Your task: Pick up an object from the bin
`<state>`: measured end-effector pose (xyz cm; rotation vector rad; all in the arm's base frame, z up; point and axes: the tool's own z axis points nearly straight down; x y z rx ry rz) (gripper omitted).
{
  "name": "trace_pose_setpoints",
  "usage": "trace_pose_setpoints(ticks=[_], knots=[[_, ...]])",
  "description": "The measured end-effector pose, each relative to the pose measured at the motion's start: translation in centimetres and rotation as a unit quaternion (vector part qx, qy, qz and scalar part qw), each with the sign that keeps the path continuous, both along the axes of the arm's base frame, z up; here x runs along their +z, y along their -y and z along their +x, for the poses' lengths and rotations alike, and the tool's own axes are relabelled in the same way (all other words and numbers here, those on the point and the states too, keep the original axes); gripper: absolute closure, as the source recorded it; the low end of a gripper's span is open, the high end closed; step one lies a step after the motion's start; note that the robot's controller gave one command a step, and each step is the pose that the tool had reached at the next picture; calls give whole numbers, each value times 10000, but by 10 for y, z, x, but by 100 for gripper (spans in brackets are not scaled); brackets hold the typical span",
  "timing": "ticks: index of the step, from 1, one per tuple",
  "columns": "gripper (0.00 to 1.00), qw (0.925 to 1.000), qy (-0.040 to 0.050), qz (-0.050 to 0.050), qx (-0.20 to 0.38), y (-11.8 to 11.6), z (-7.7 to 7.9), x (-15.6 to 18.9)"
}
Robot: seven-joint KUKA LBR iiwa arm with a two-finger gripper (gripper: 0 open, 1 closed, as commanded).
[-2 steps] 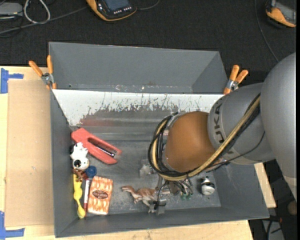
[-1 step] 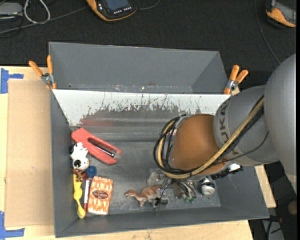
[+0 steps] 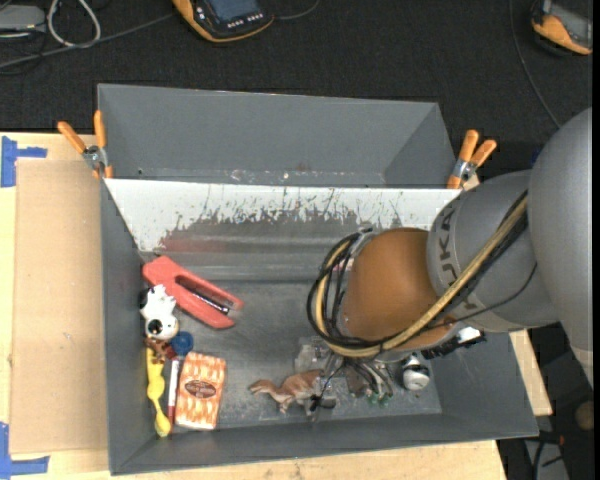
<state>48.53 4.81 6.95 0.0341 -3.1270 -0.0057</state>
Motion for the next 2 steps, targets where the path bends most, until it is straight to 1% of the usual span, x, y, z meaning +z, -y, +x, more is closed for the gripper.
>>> trace_pose_setpoints(ticks=[1,2], knots=[[100,9999,-36,0,138,4,1,59],[100,9988,-73,-14,-484,11,-1,150]])
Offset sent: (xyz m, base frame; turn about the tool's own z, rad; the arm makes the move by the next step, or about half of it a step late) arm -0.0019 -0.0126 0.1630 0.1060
